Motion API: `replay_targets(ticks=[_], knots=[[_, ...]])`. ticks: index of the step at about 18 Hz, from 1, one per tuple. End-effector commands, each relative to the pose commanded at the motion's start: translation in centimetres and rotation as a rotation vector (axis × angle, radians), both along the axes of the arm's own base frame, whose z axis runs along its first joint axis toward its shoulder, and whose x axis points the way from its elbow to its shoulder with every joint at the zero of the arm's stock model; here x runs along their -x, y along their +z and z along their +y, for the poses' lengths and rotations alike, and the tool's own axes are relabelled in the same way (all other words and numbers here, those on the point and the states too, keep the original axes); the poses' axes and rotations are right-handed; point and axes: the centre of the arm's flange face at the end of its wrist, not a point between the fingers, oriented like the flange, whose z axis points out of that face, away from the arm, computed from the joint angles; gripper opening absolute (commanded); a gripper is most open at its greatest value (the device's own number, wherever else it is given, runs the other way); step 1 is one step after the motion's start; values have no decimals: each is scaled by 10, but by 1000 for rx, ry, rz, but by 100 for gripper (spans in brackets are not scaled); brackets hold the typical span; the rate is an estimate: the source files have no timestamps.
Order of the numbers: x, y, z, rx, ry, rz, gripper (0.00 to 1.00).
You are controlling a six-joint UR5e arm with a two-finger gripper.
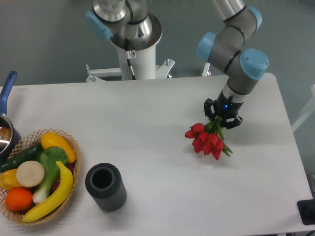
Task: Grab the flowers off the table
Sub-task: 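Lift the gripped tulip bunch up off the table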
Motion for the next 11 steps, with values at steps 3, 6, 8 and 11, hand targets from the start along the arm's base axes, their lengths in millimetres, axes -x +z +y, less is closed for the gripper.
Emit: replay_targets(ticks=[3, 6, 8, 11], knots=[[-8, 33, 6, -74, 51, 21, 32], [-15, 65, 15, -182, 84, 29, 32], [-21, 86, 20, -256, 104, 27, 32], [-30, 121, 25, -363, 123, 33, 32]])
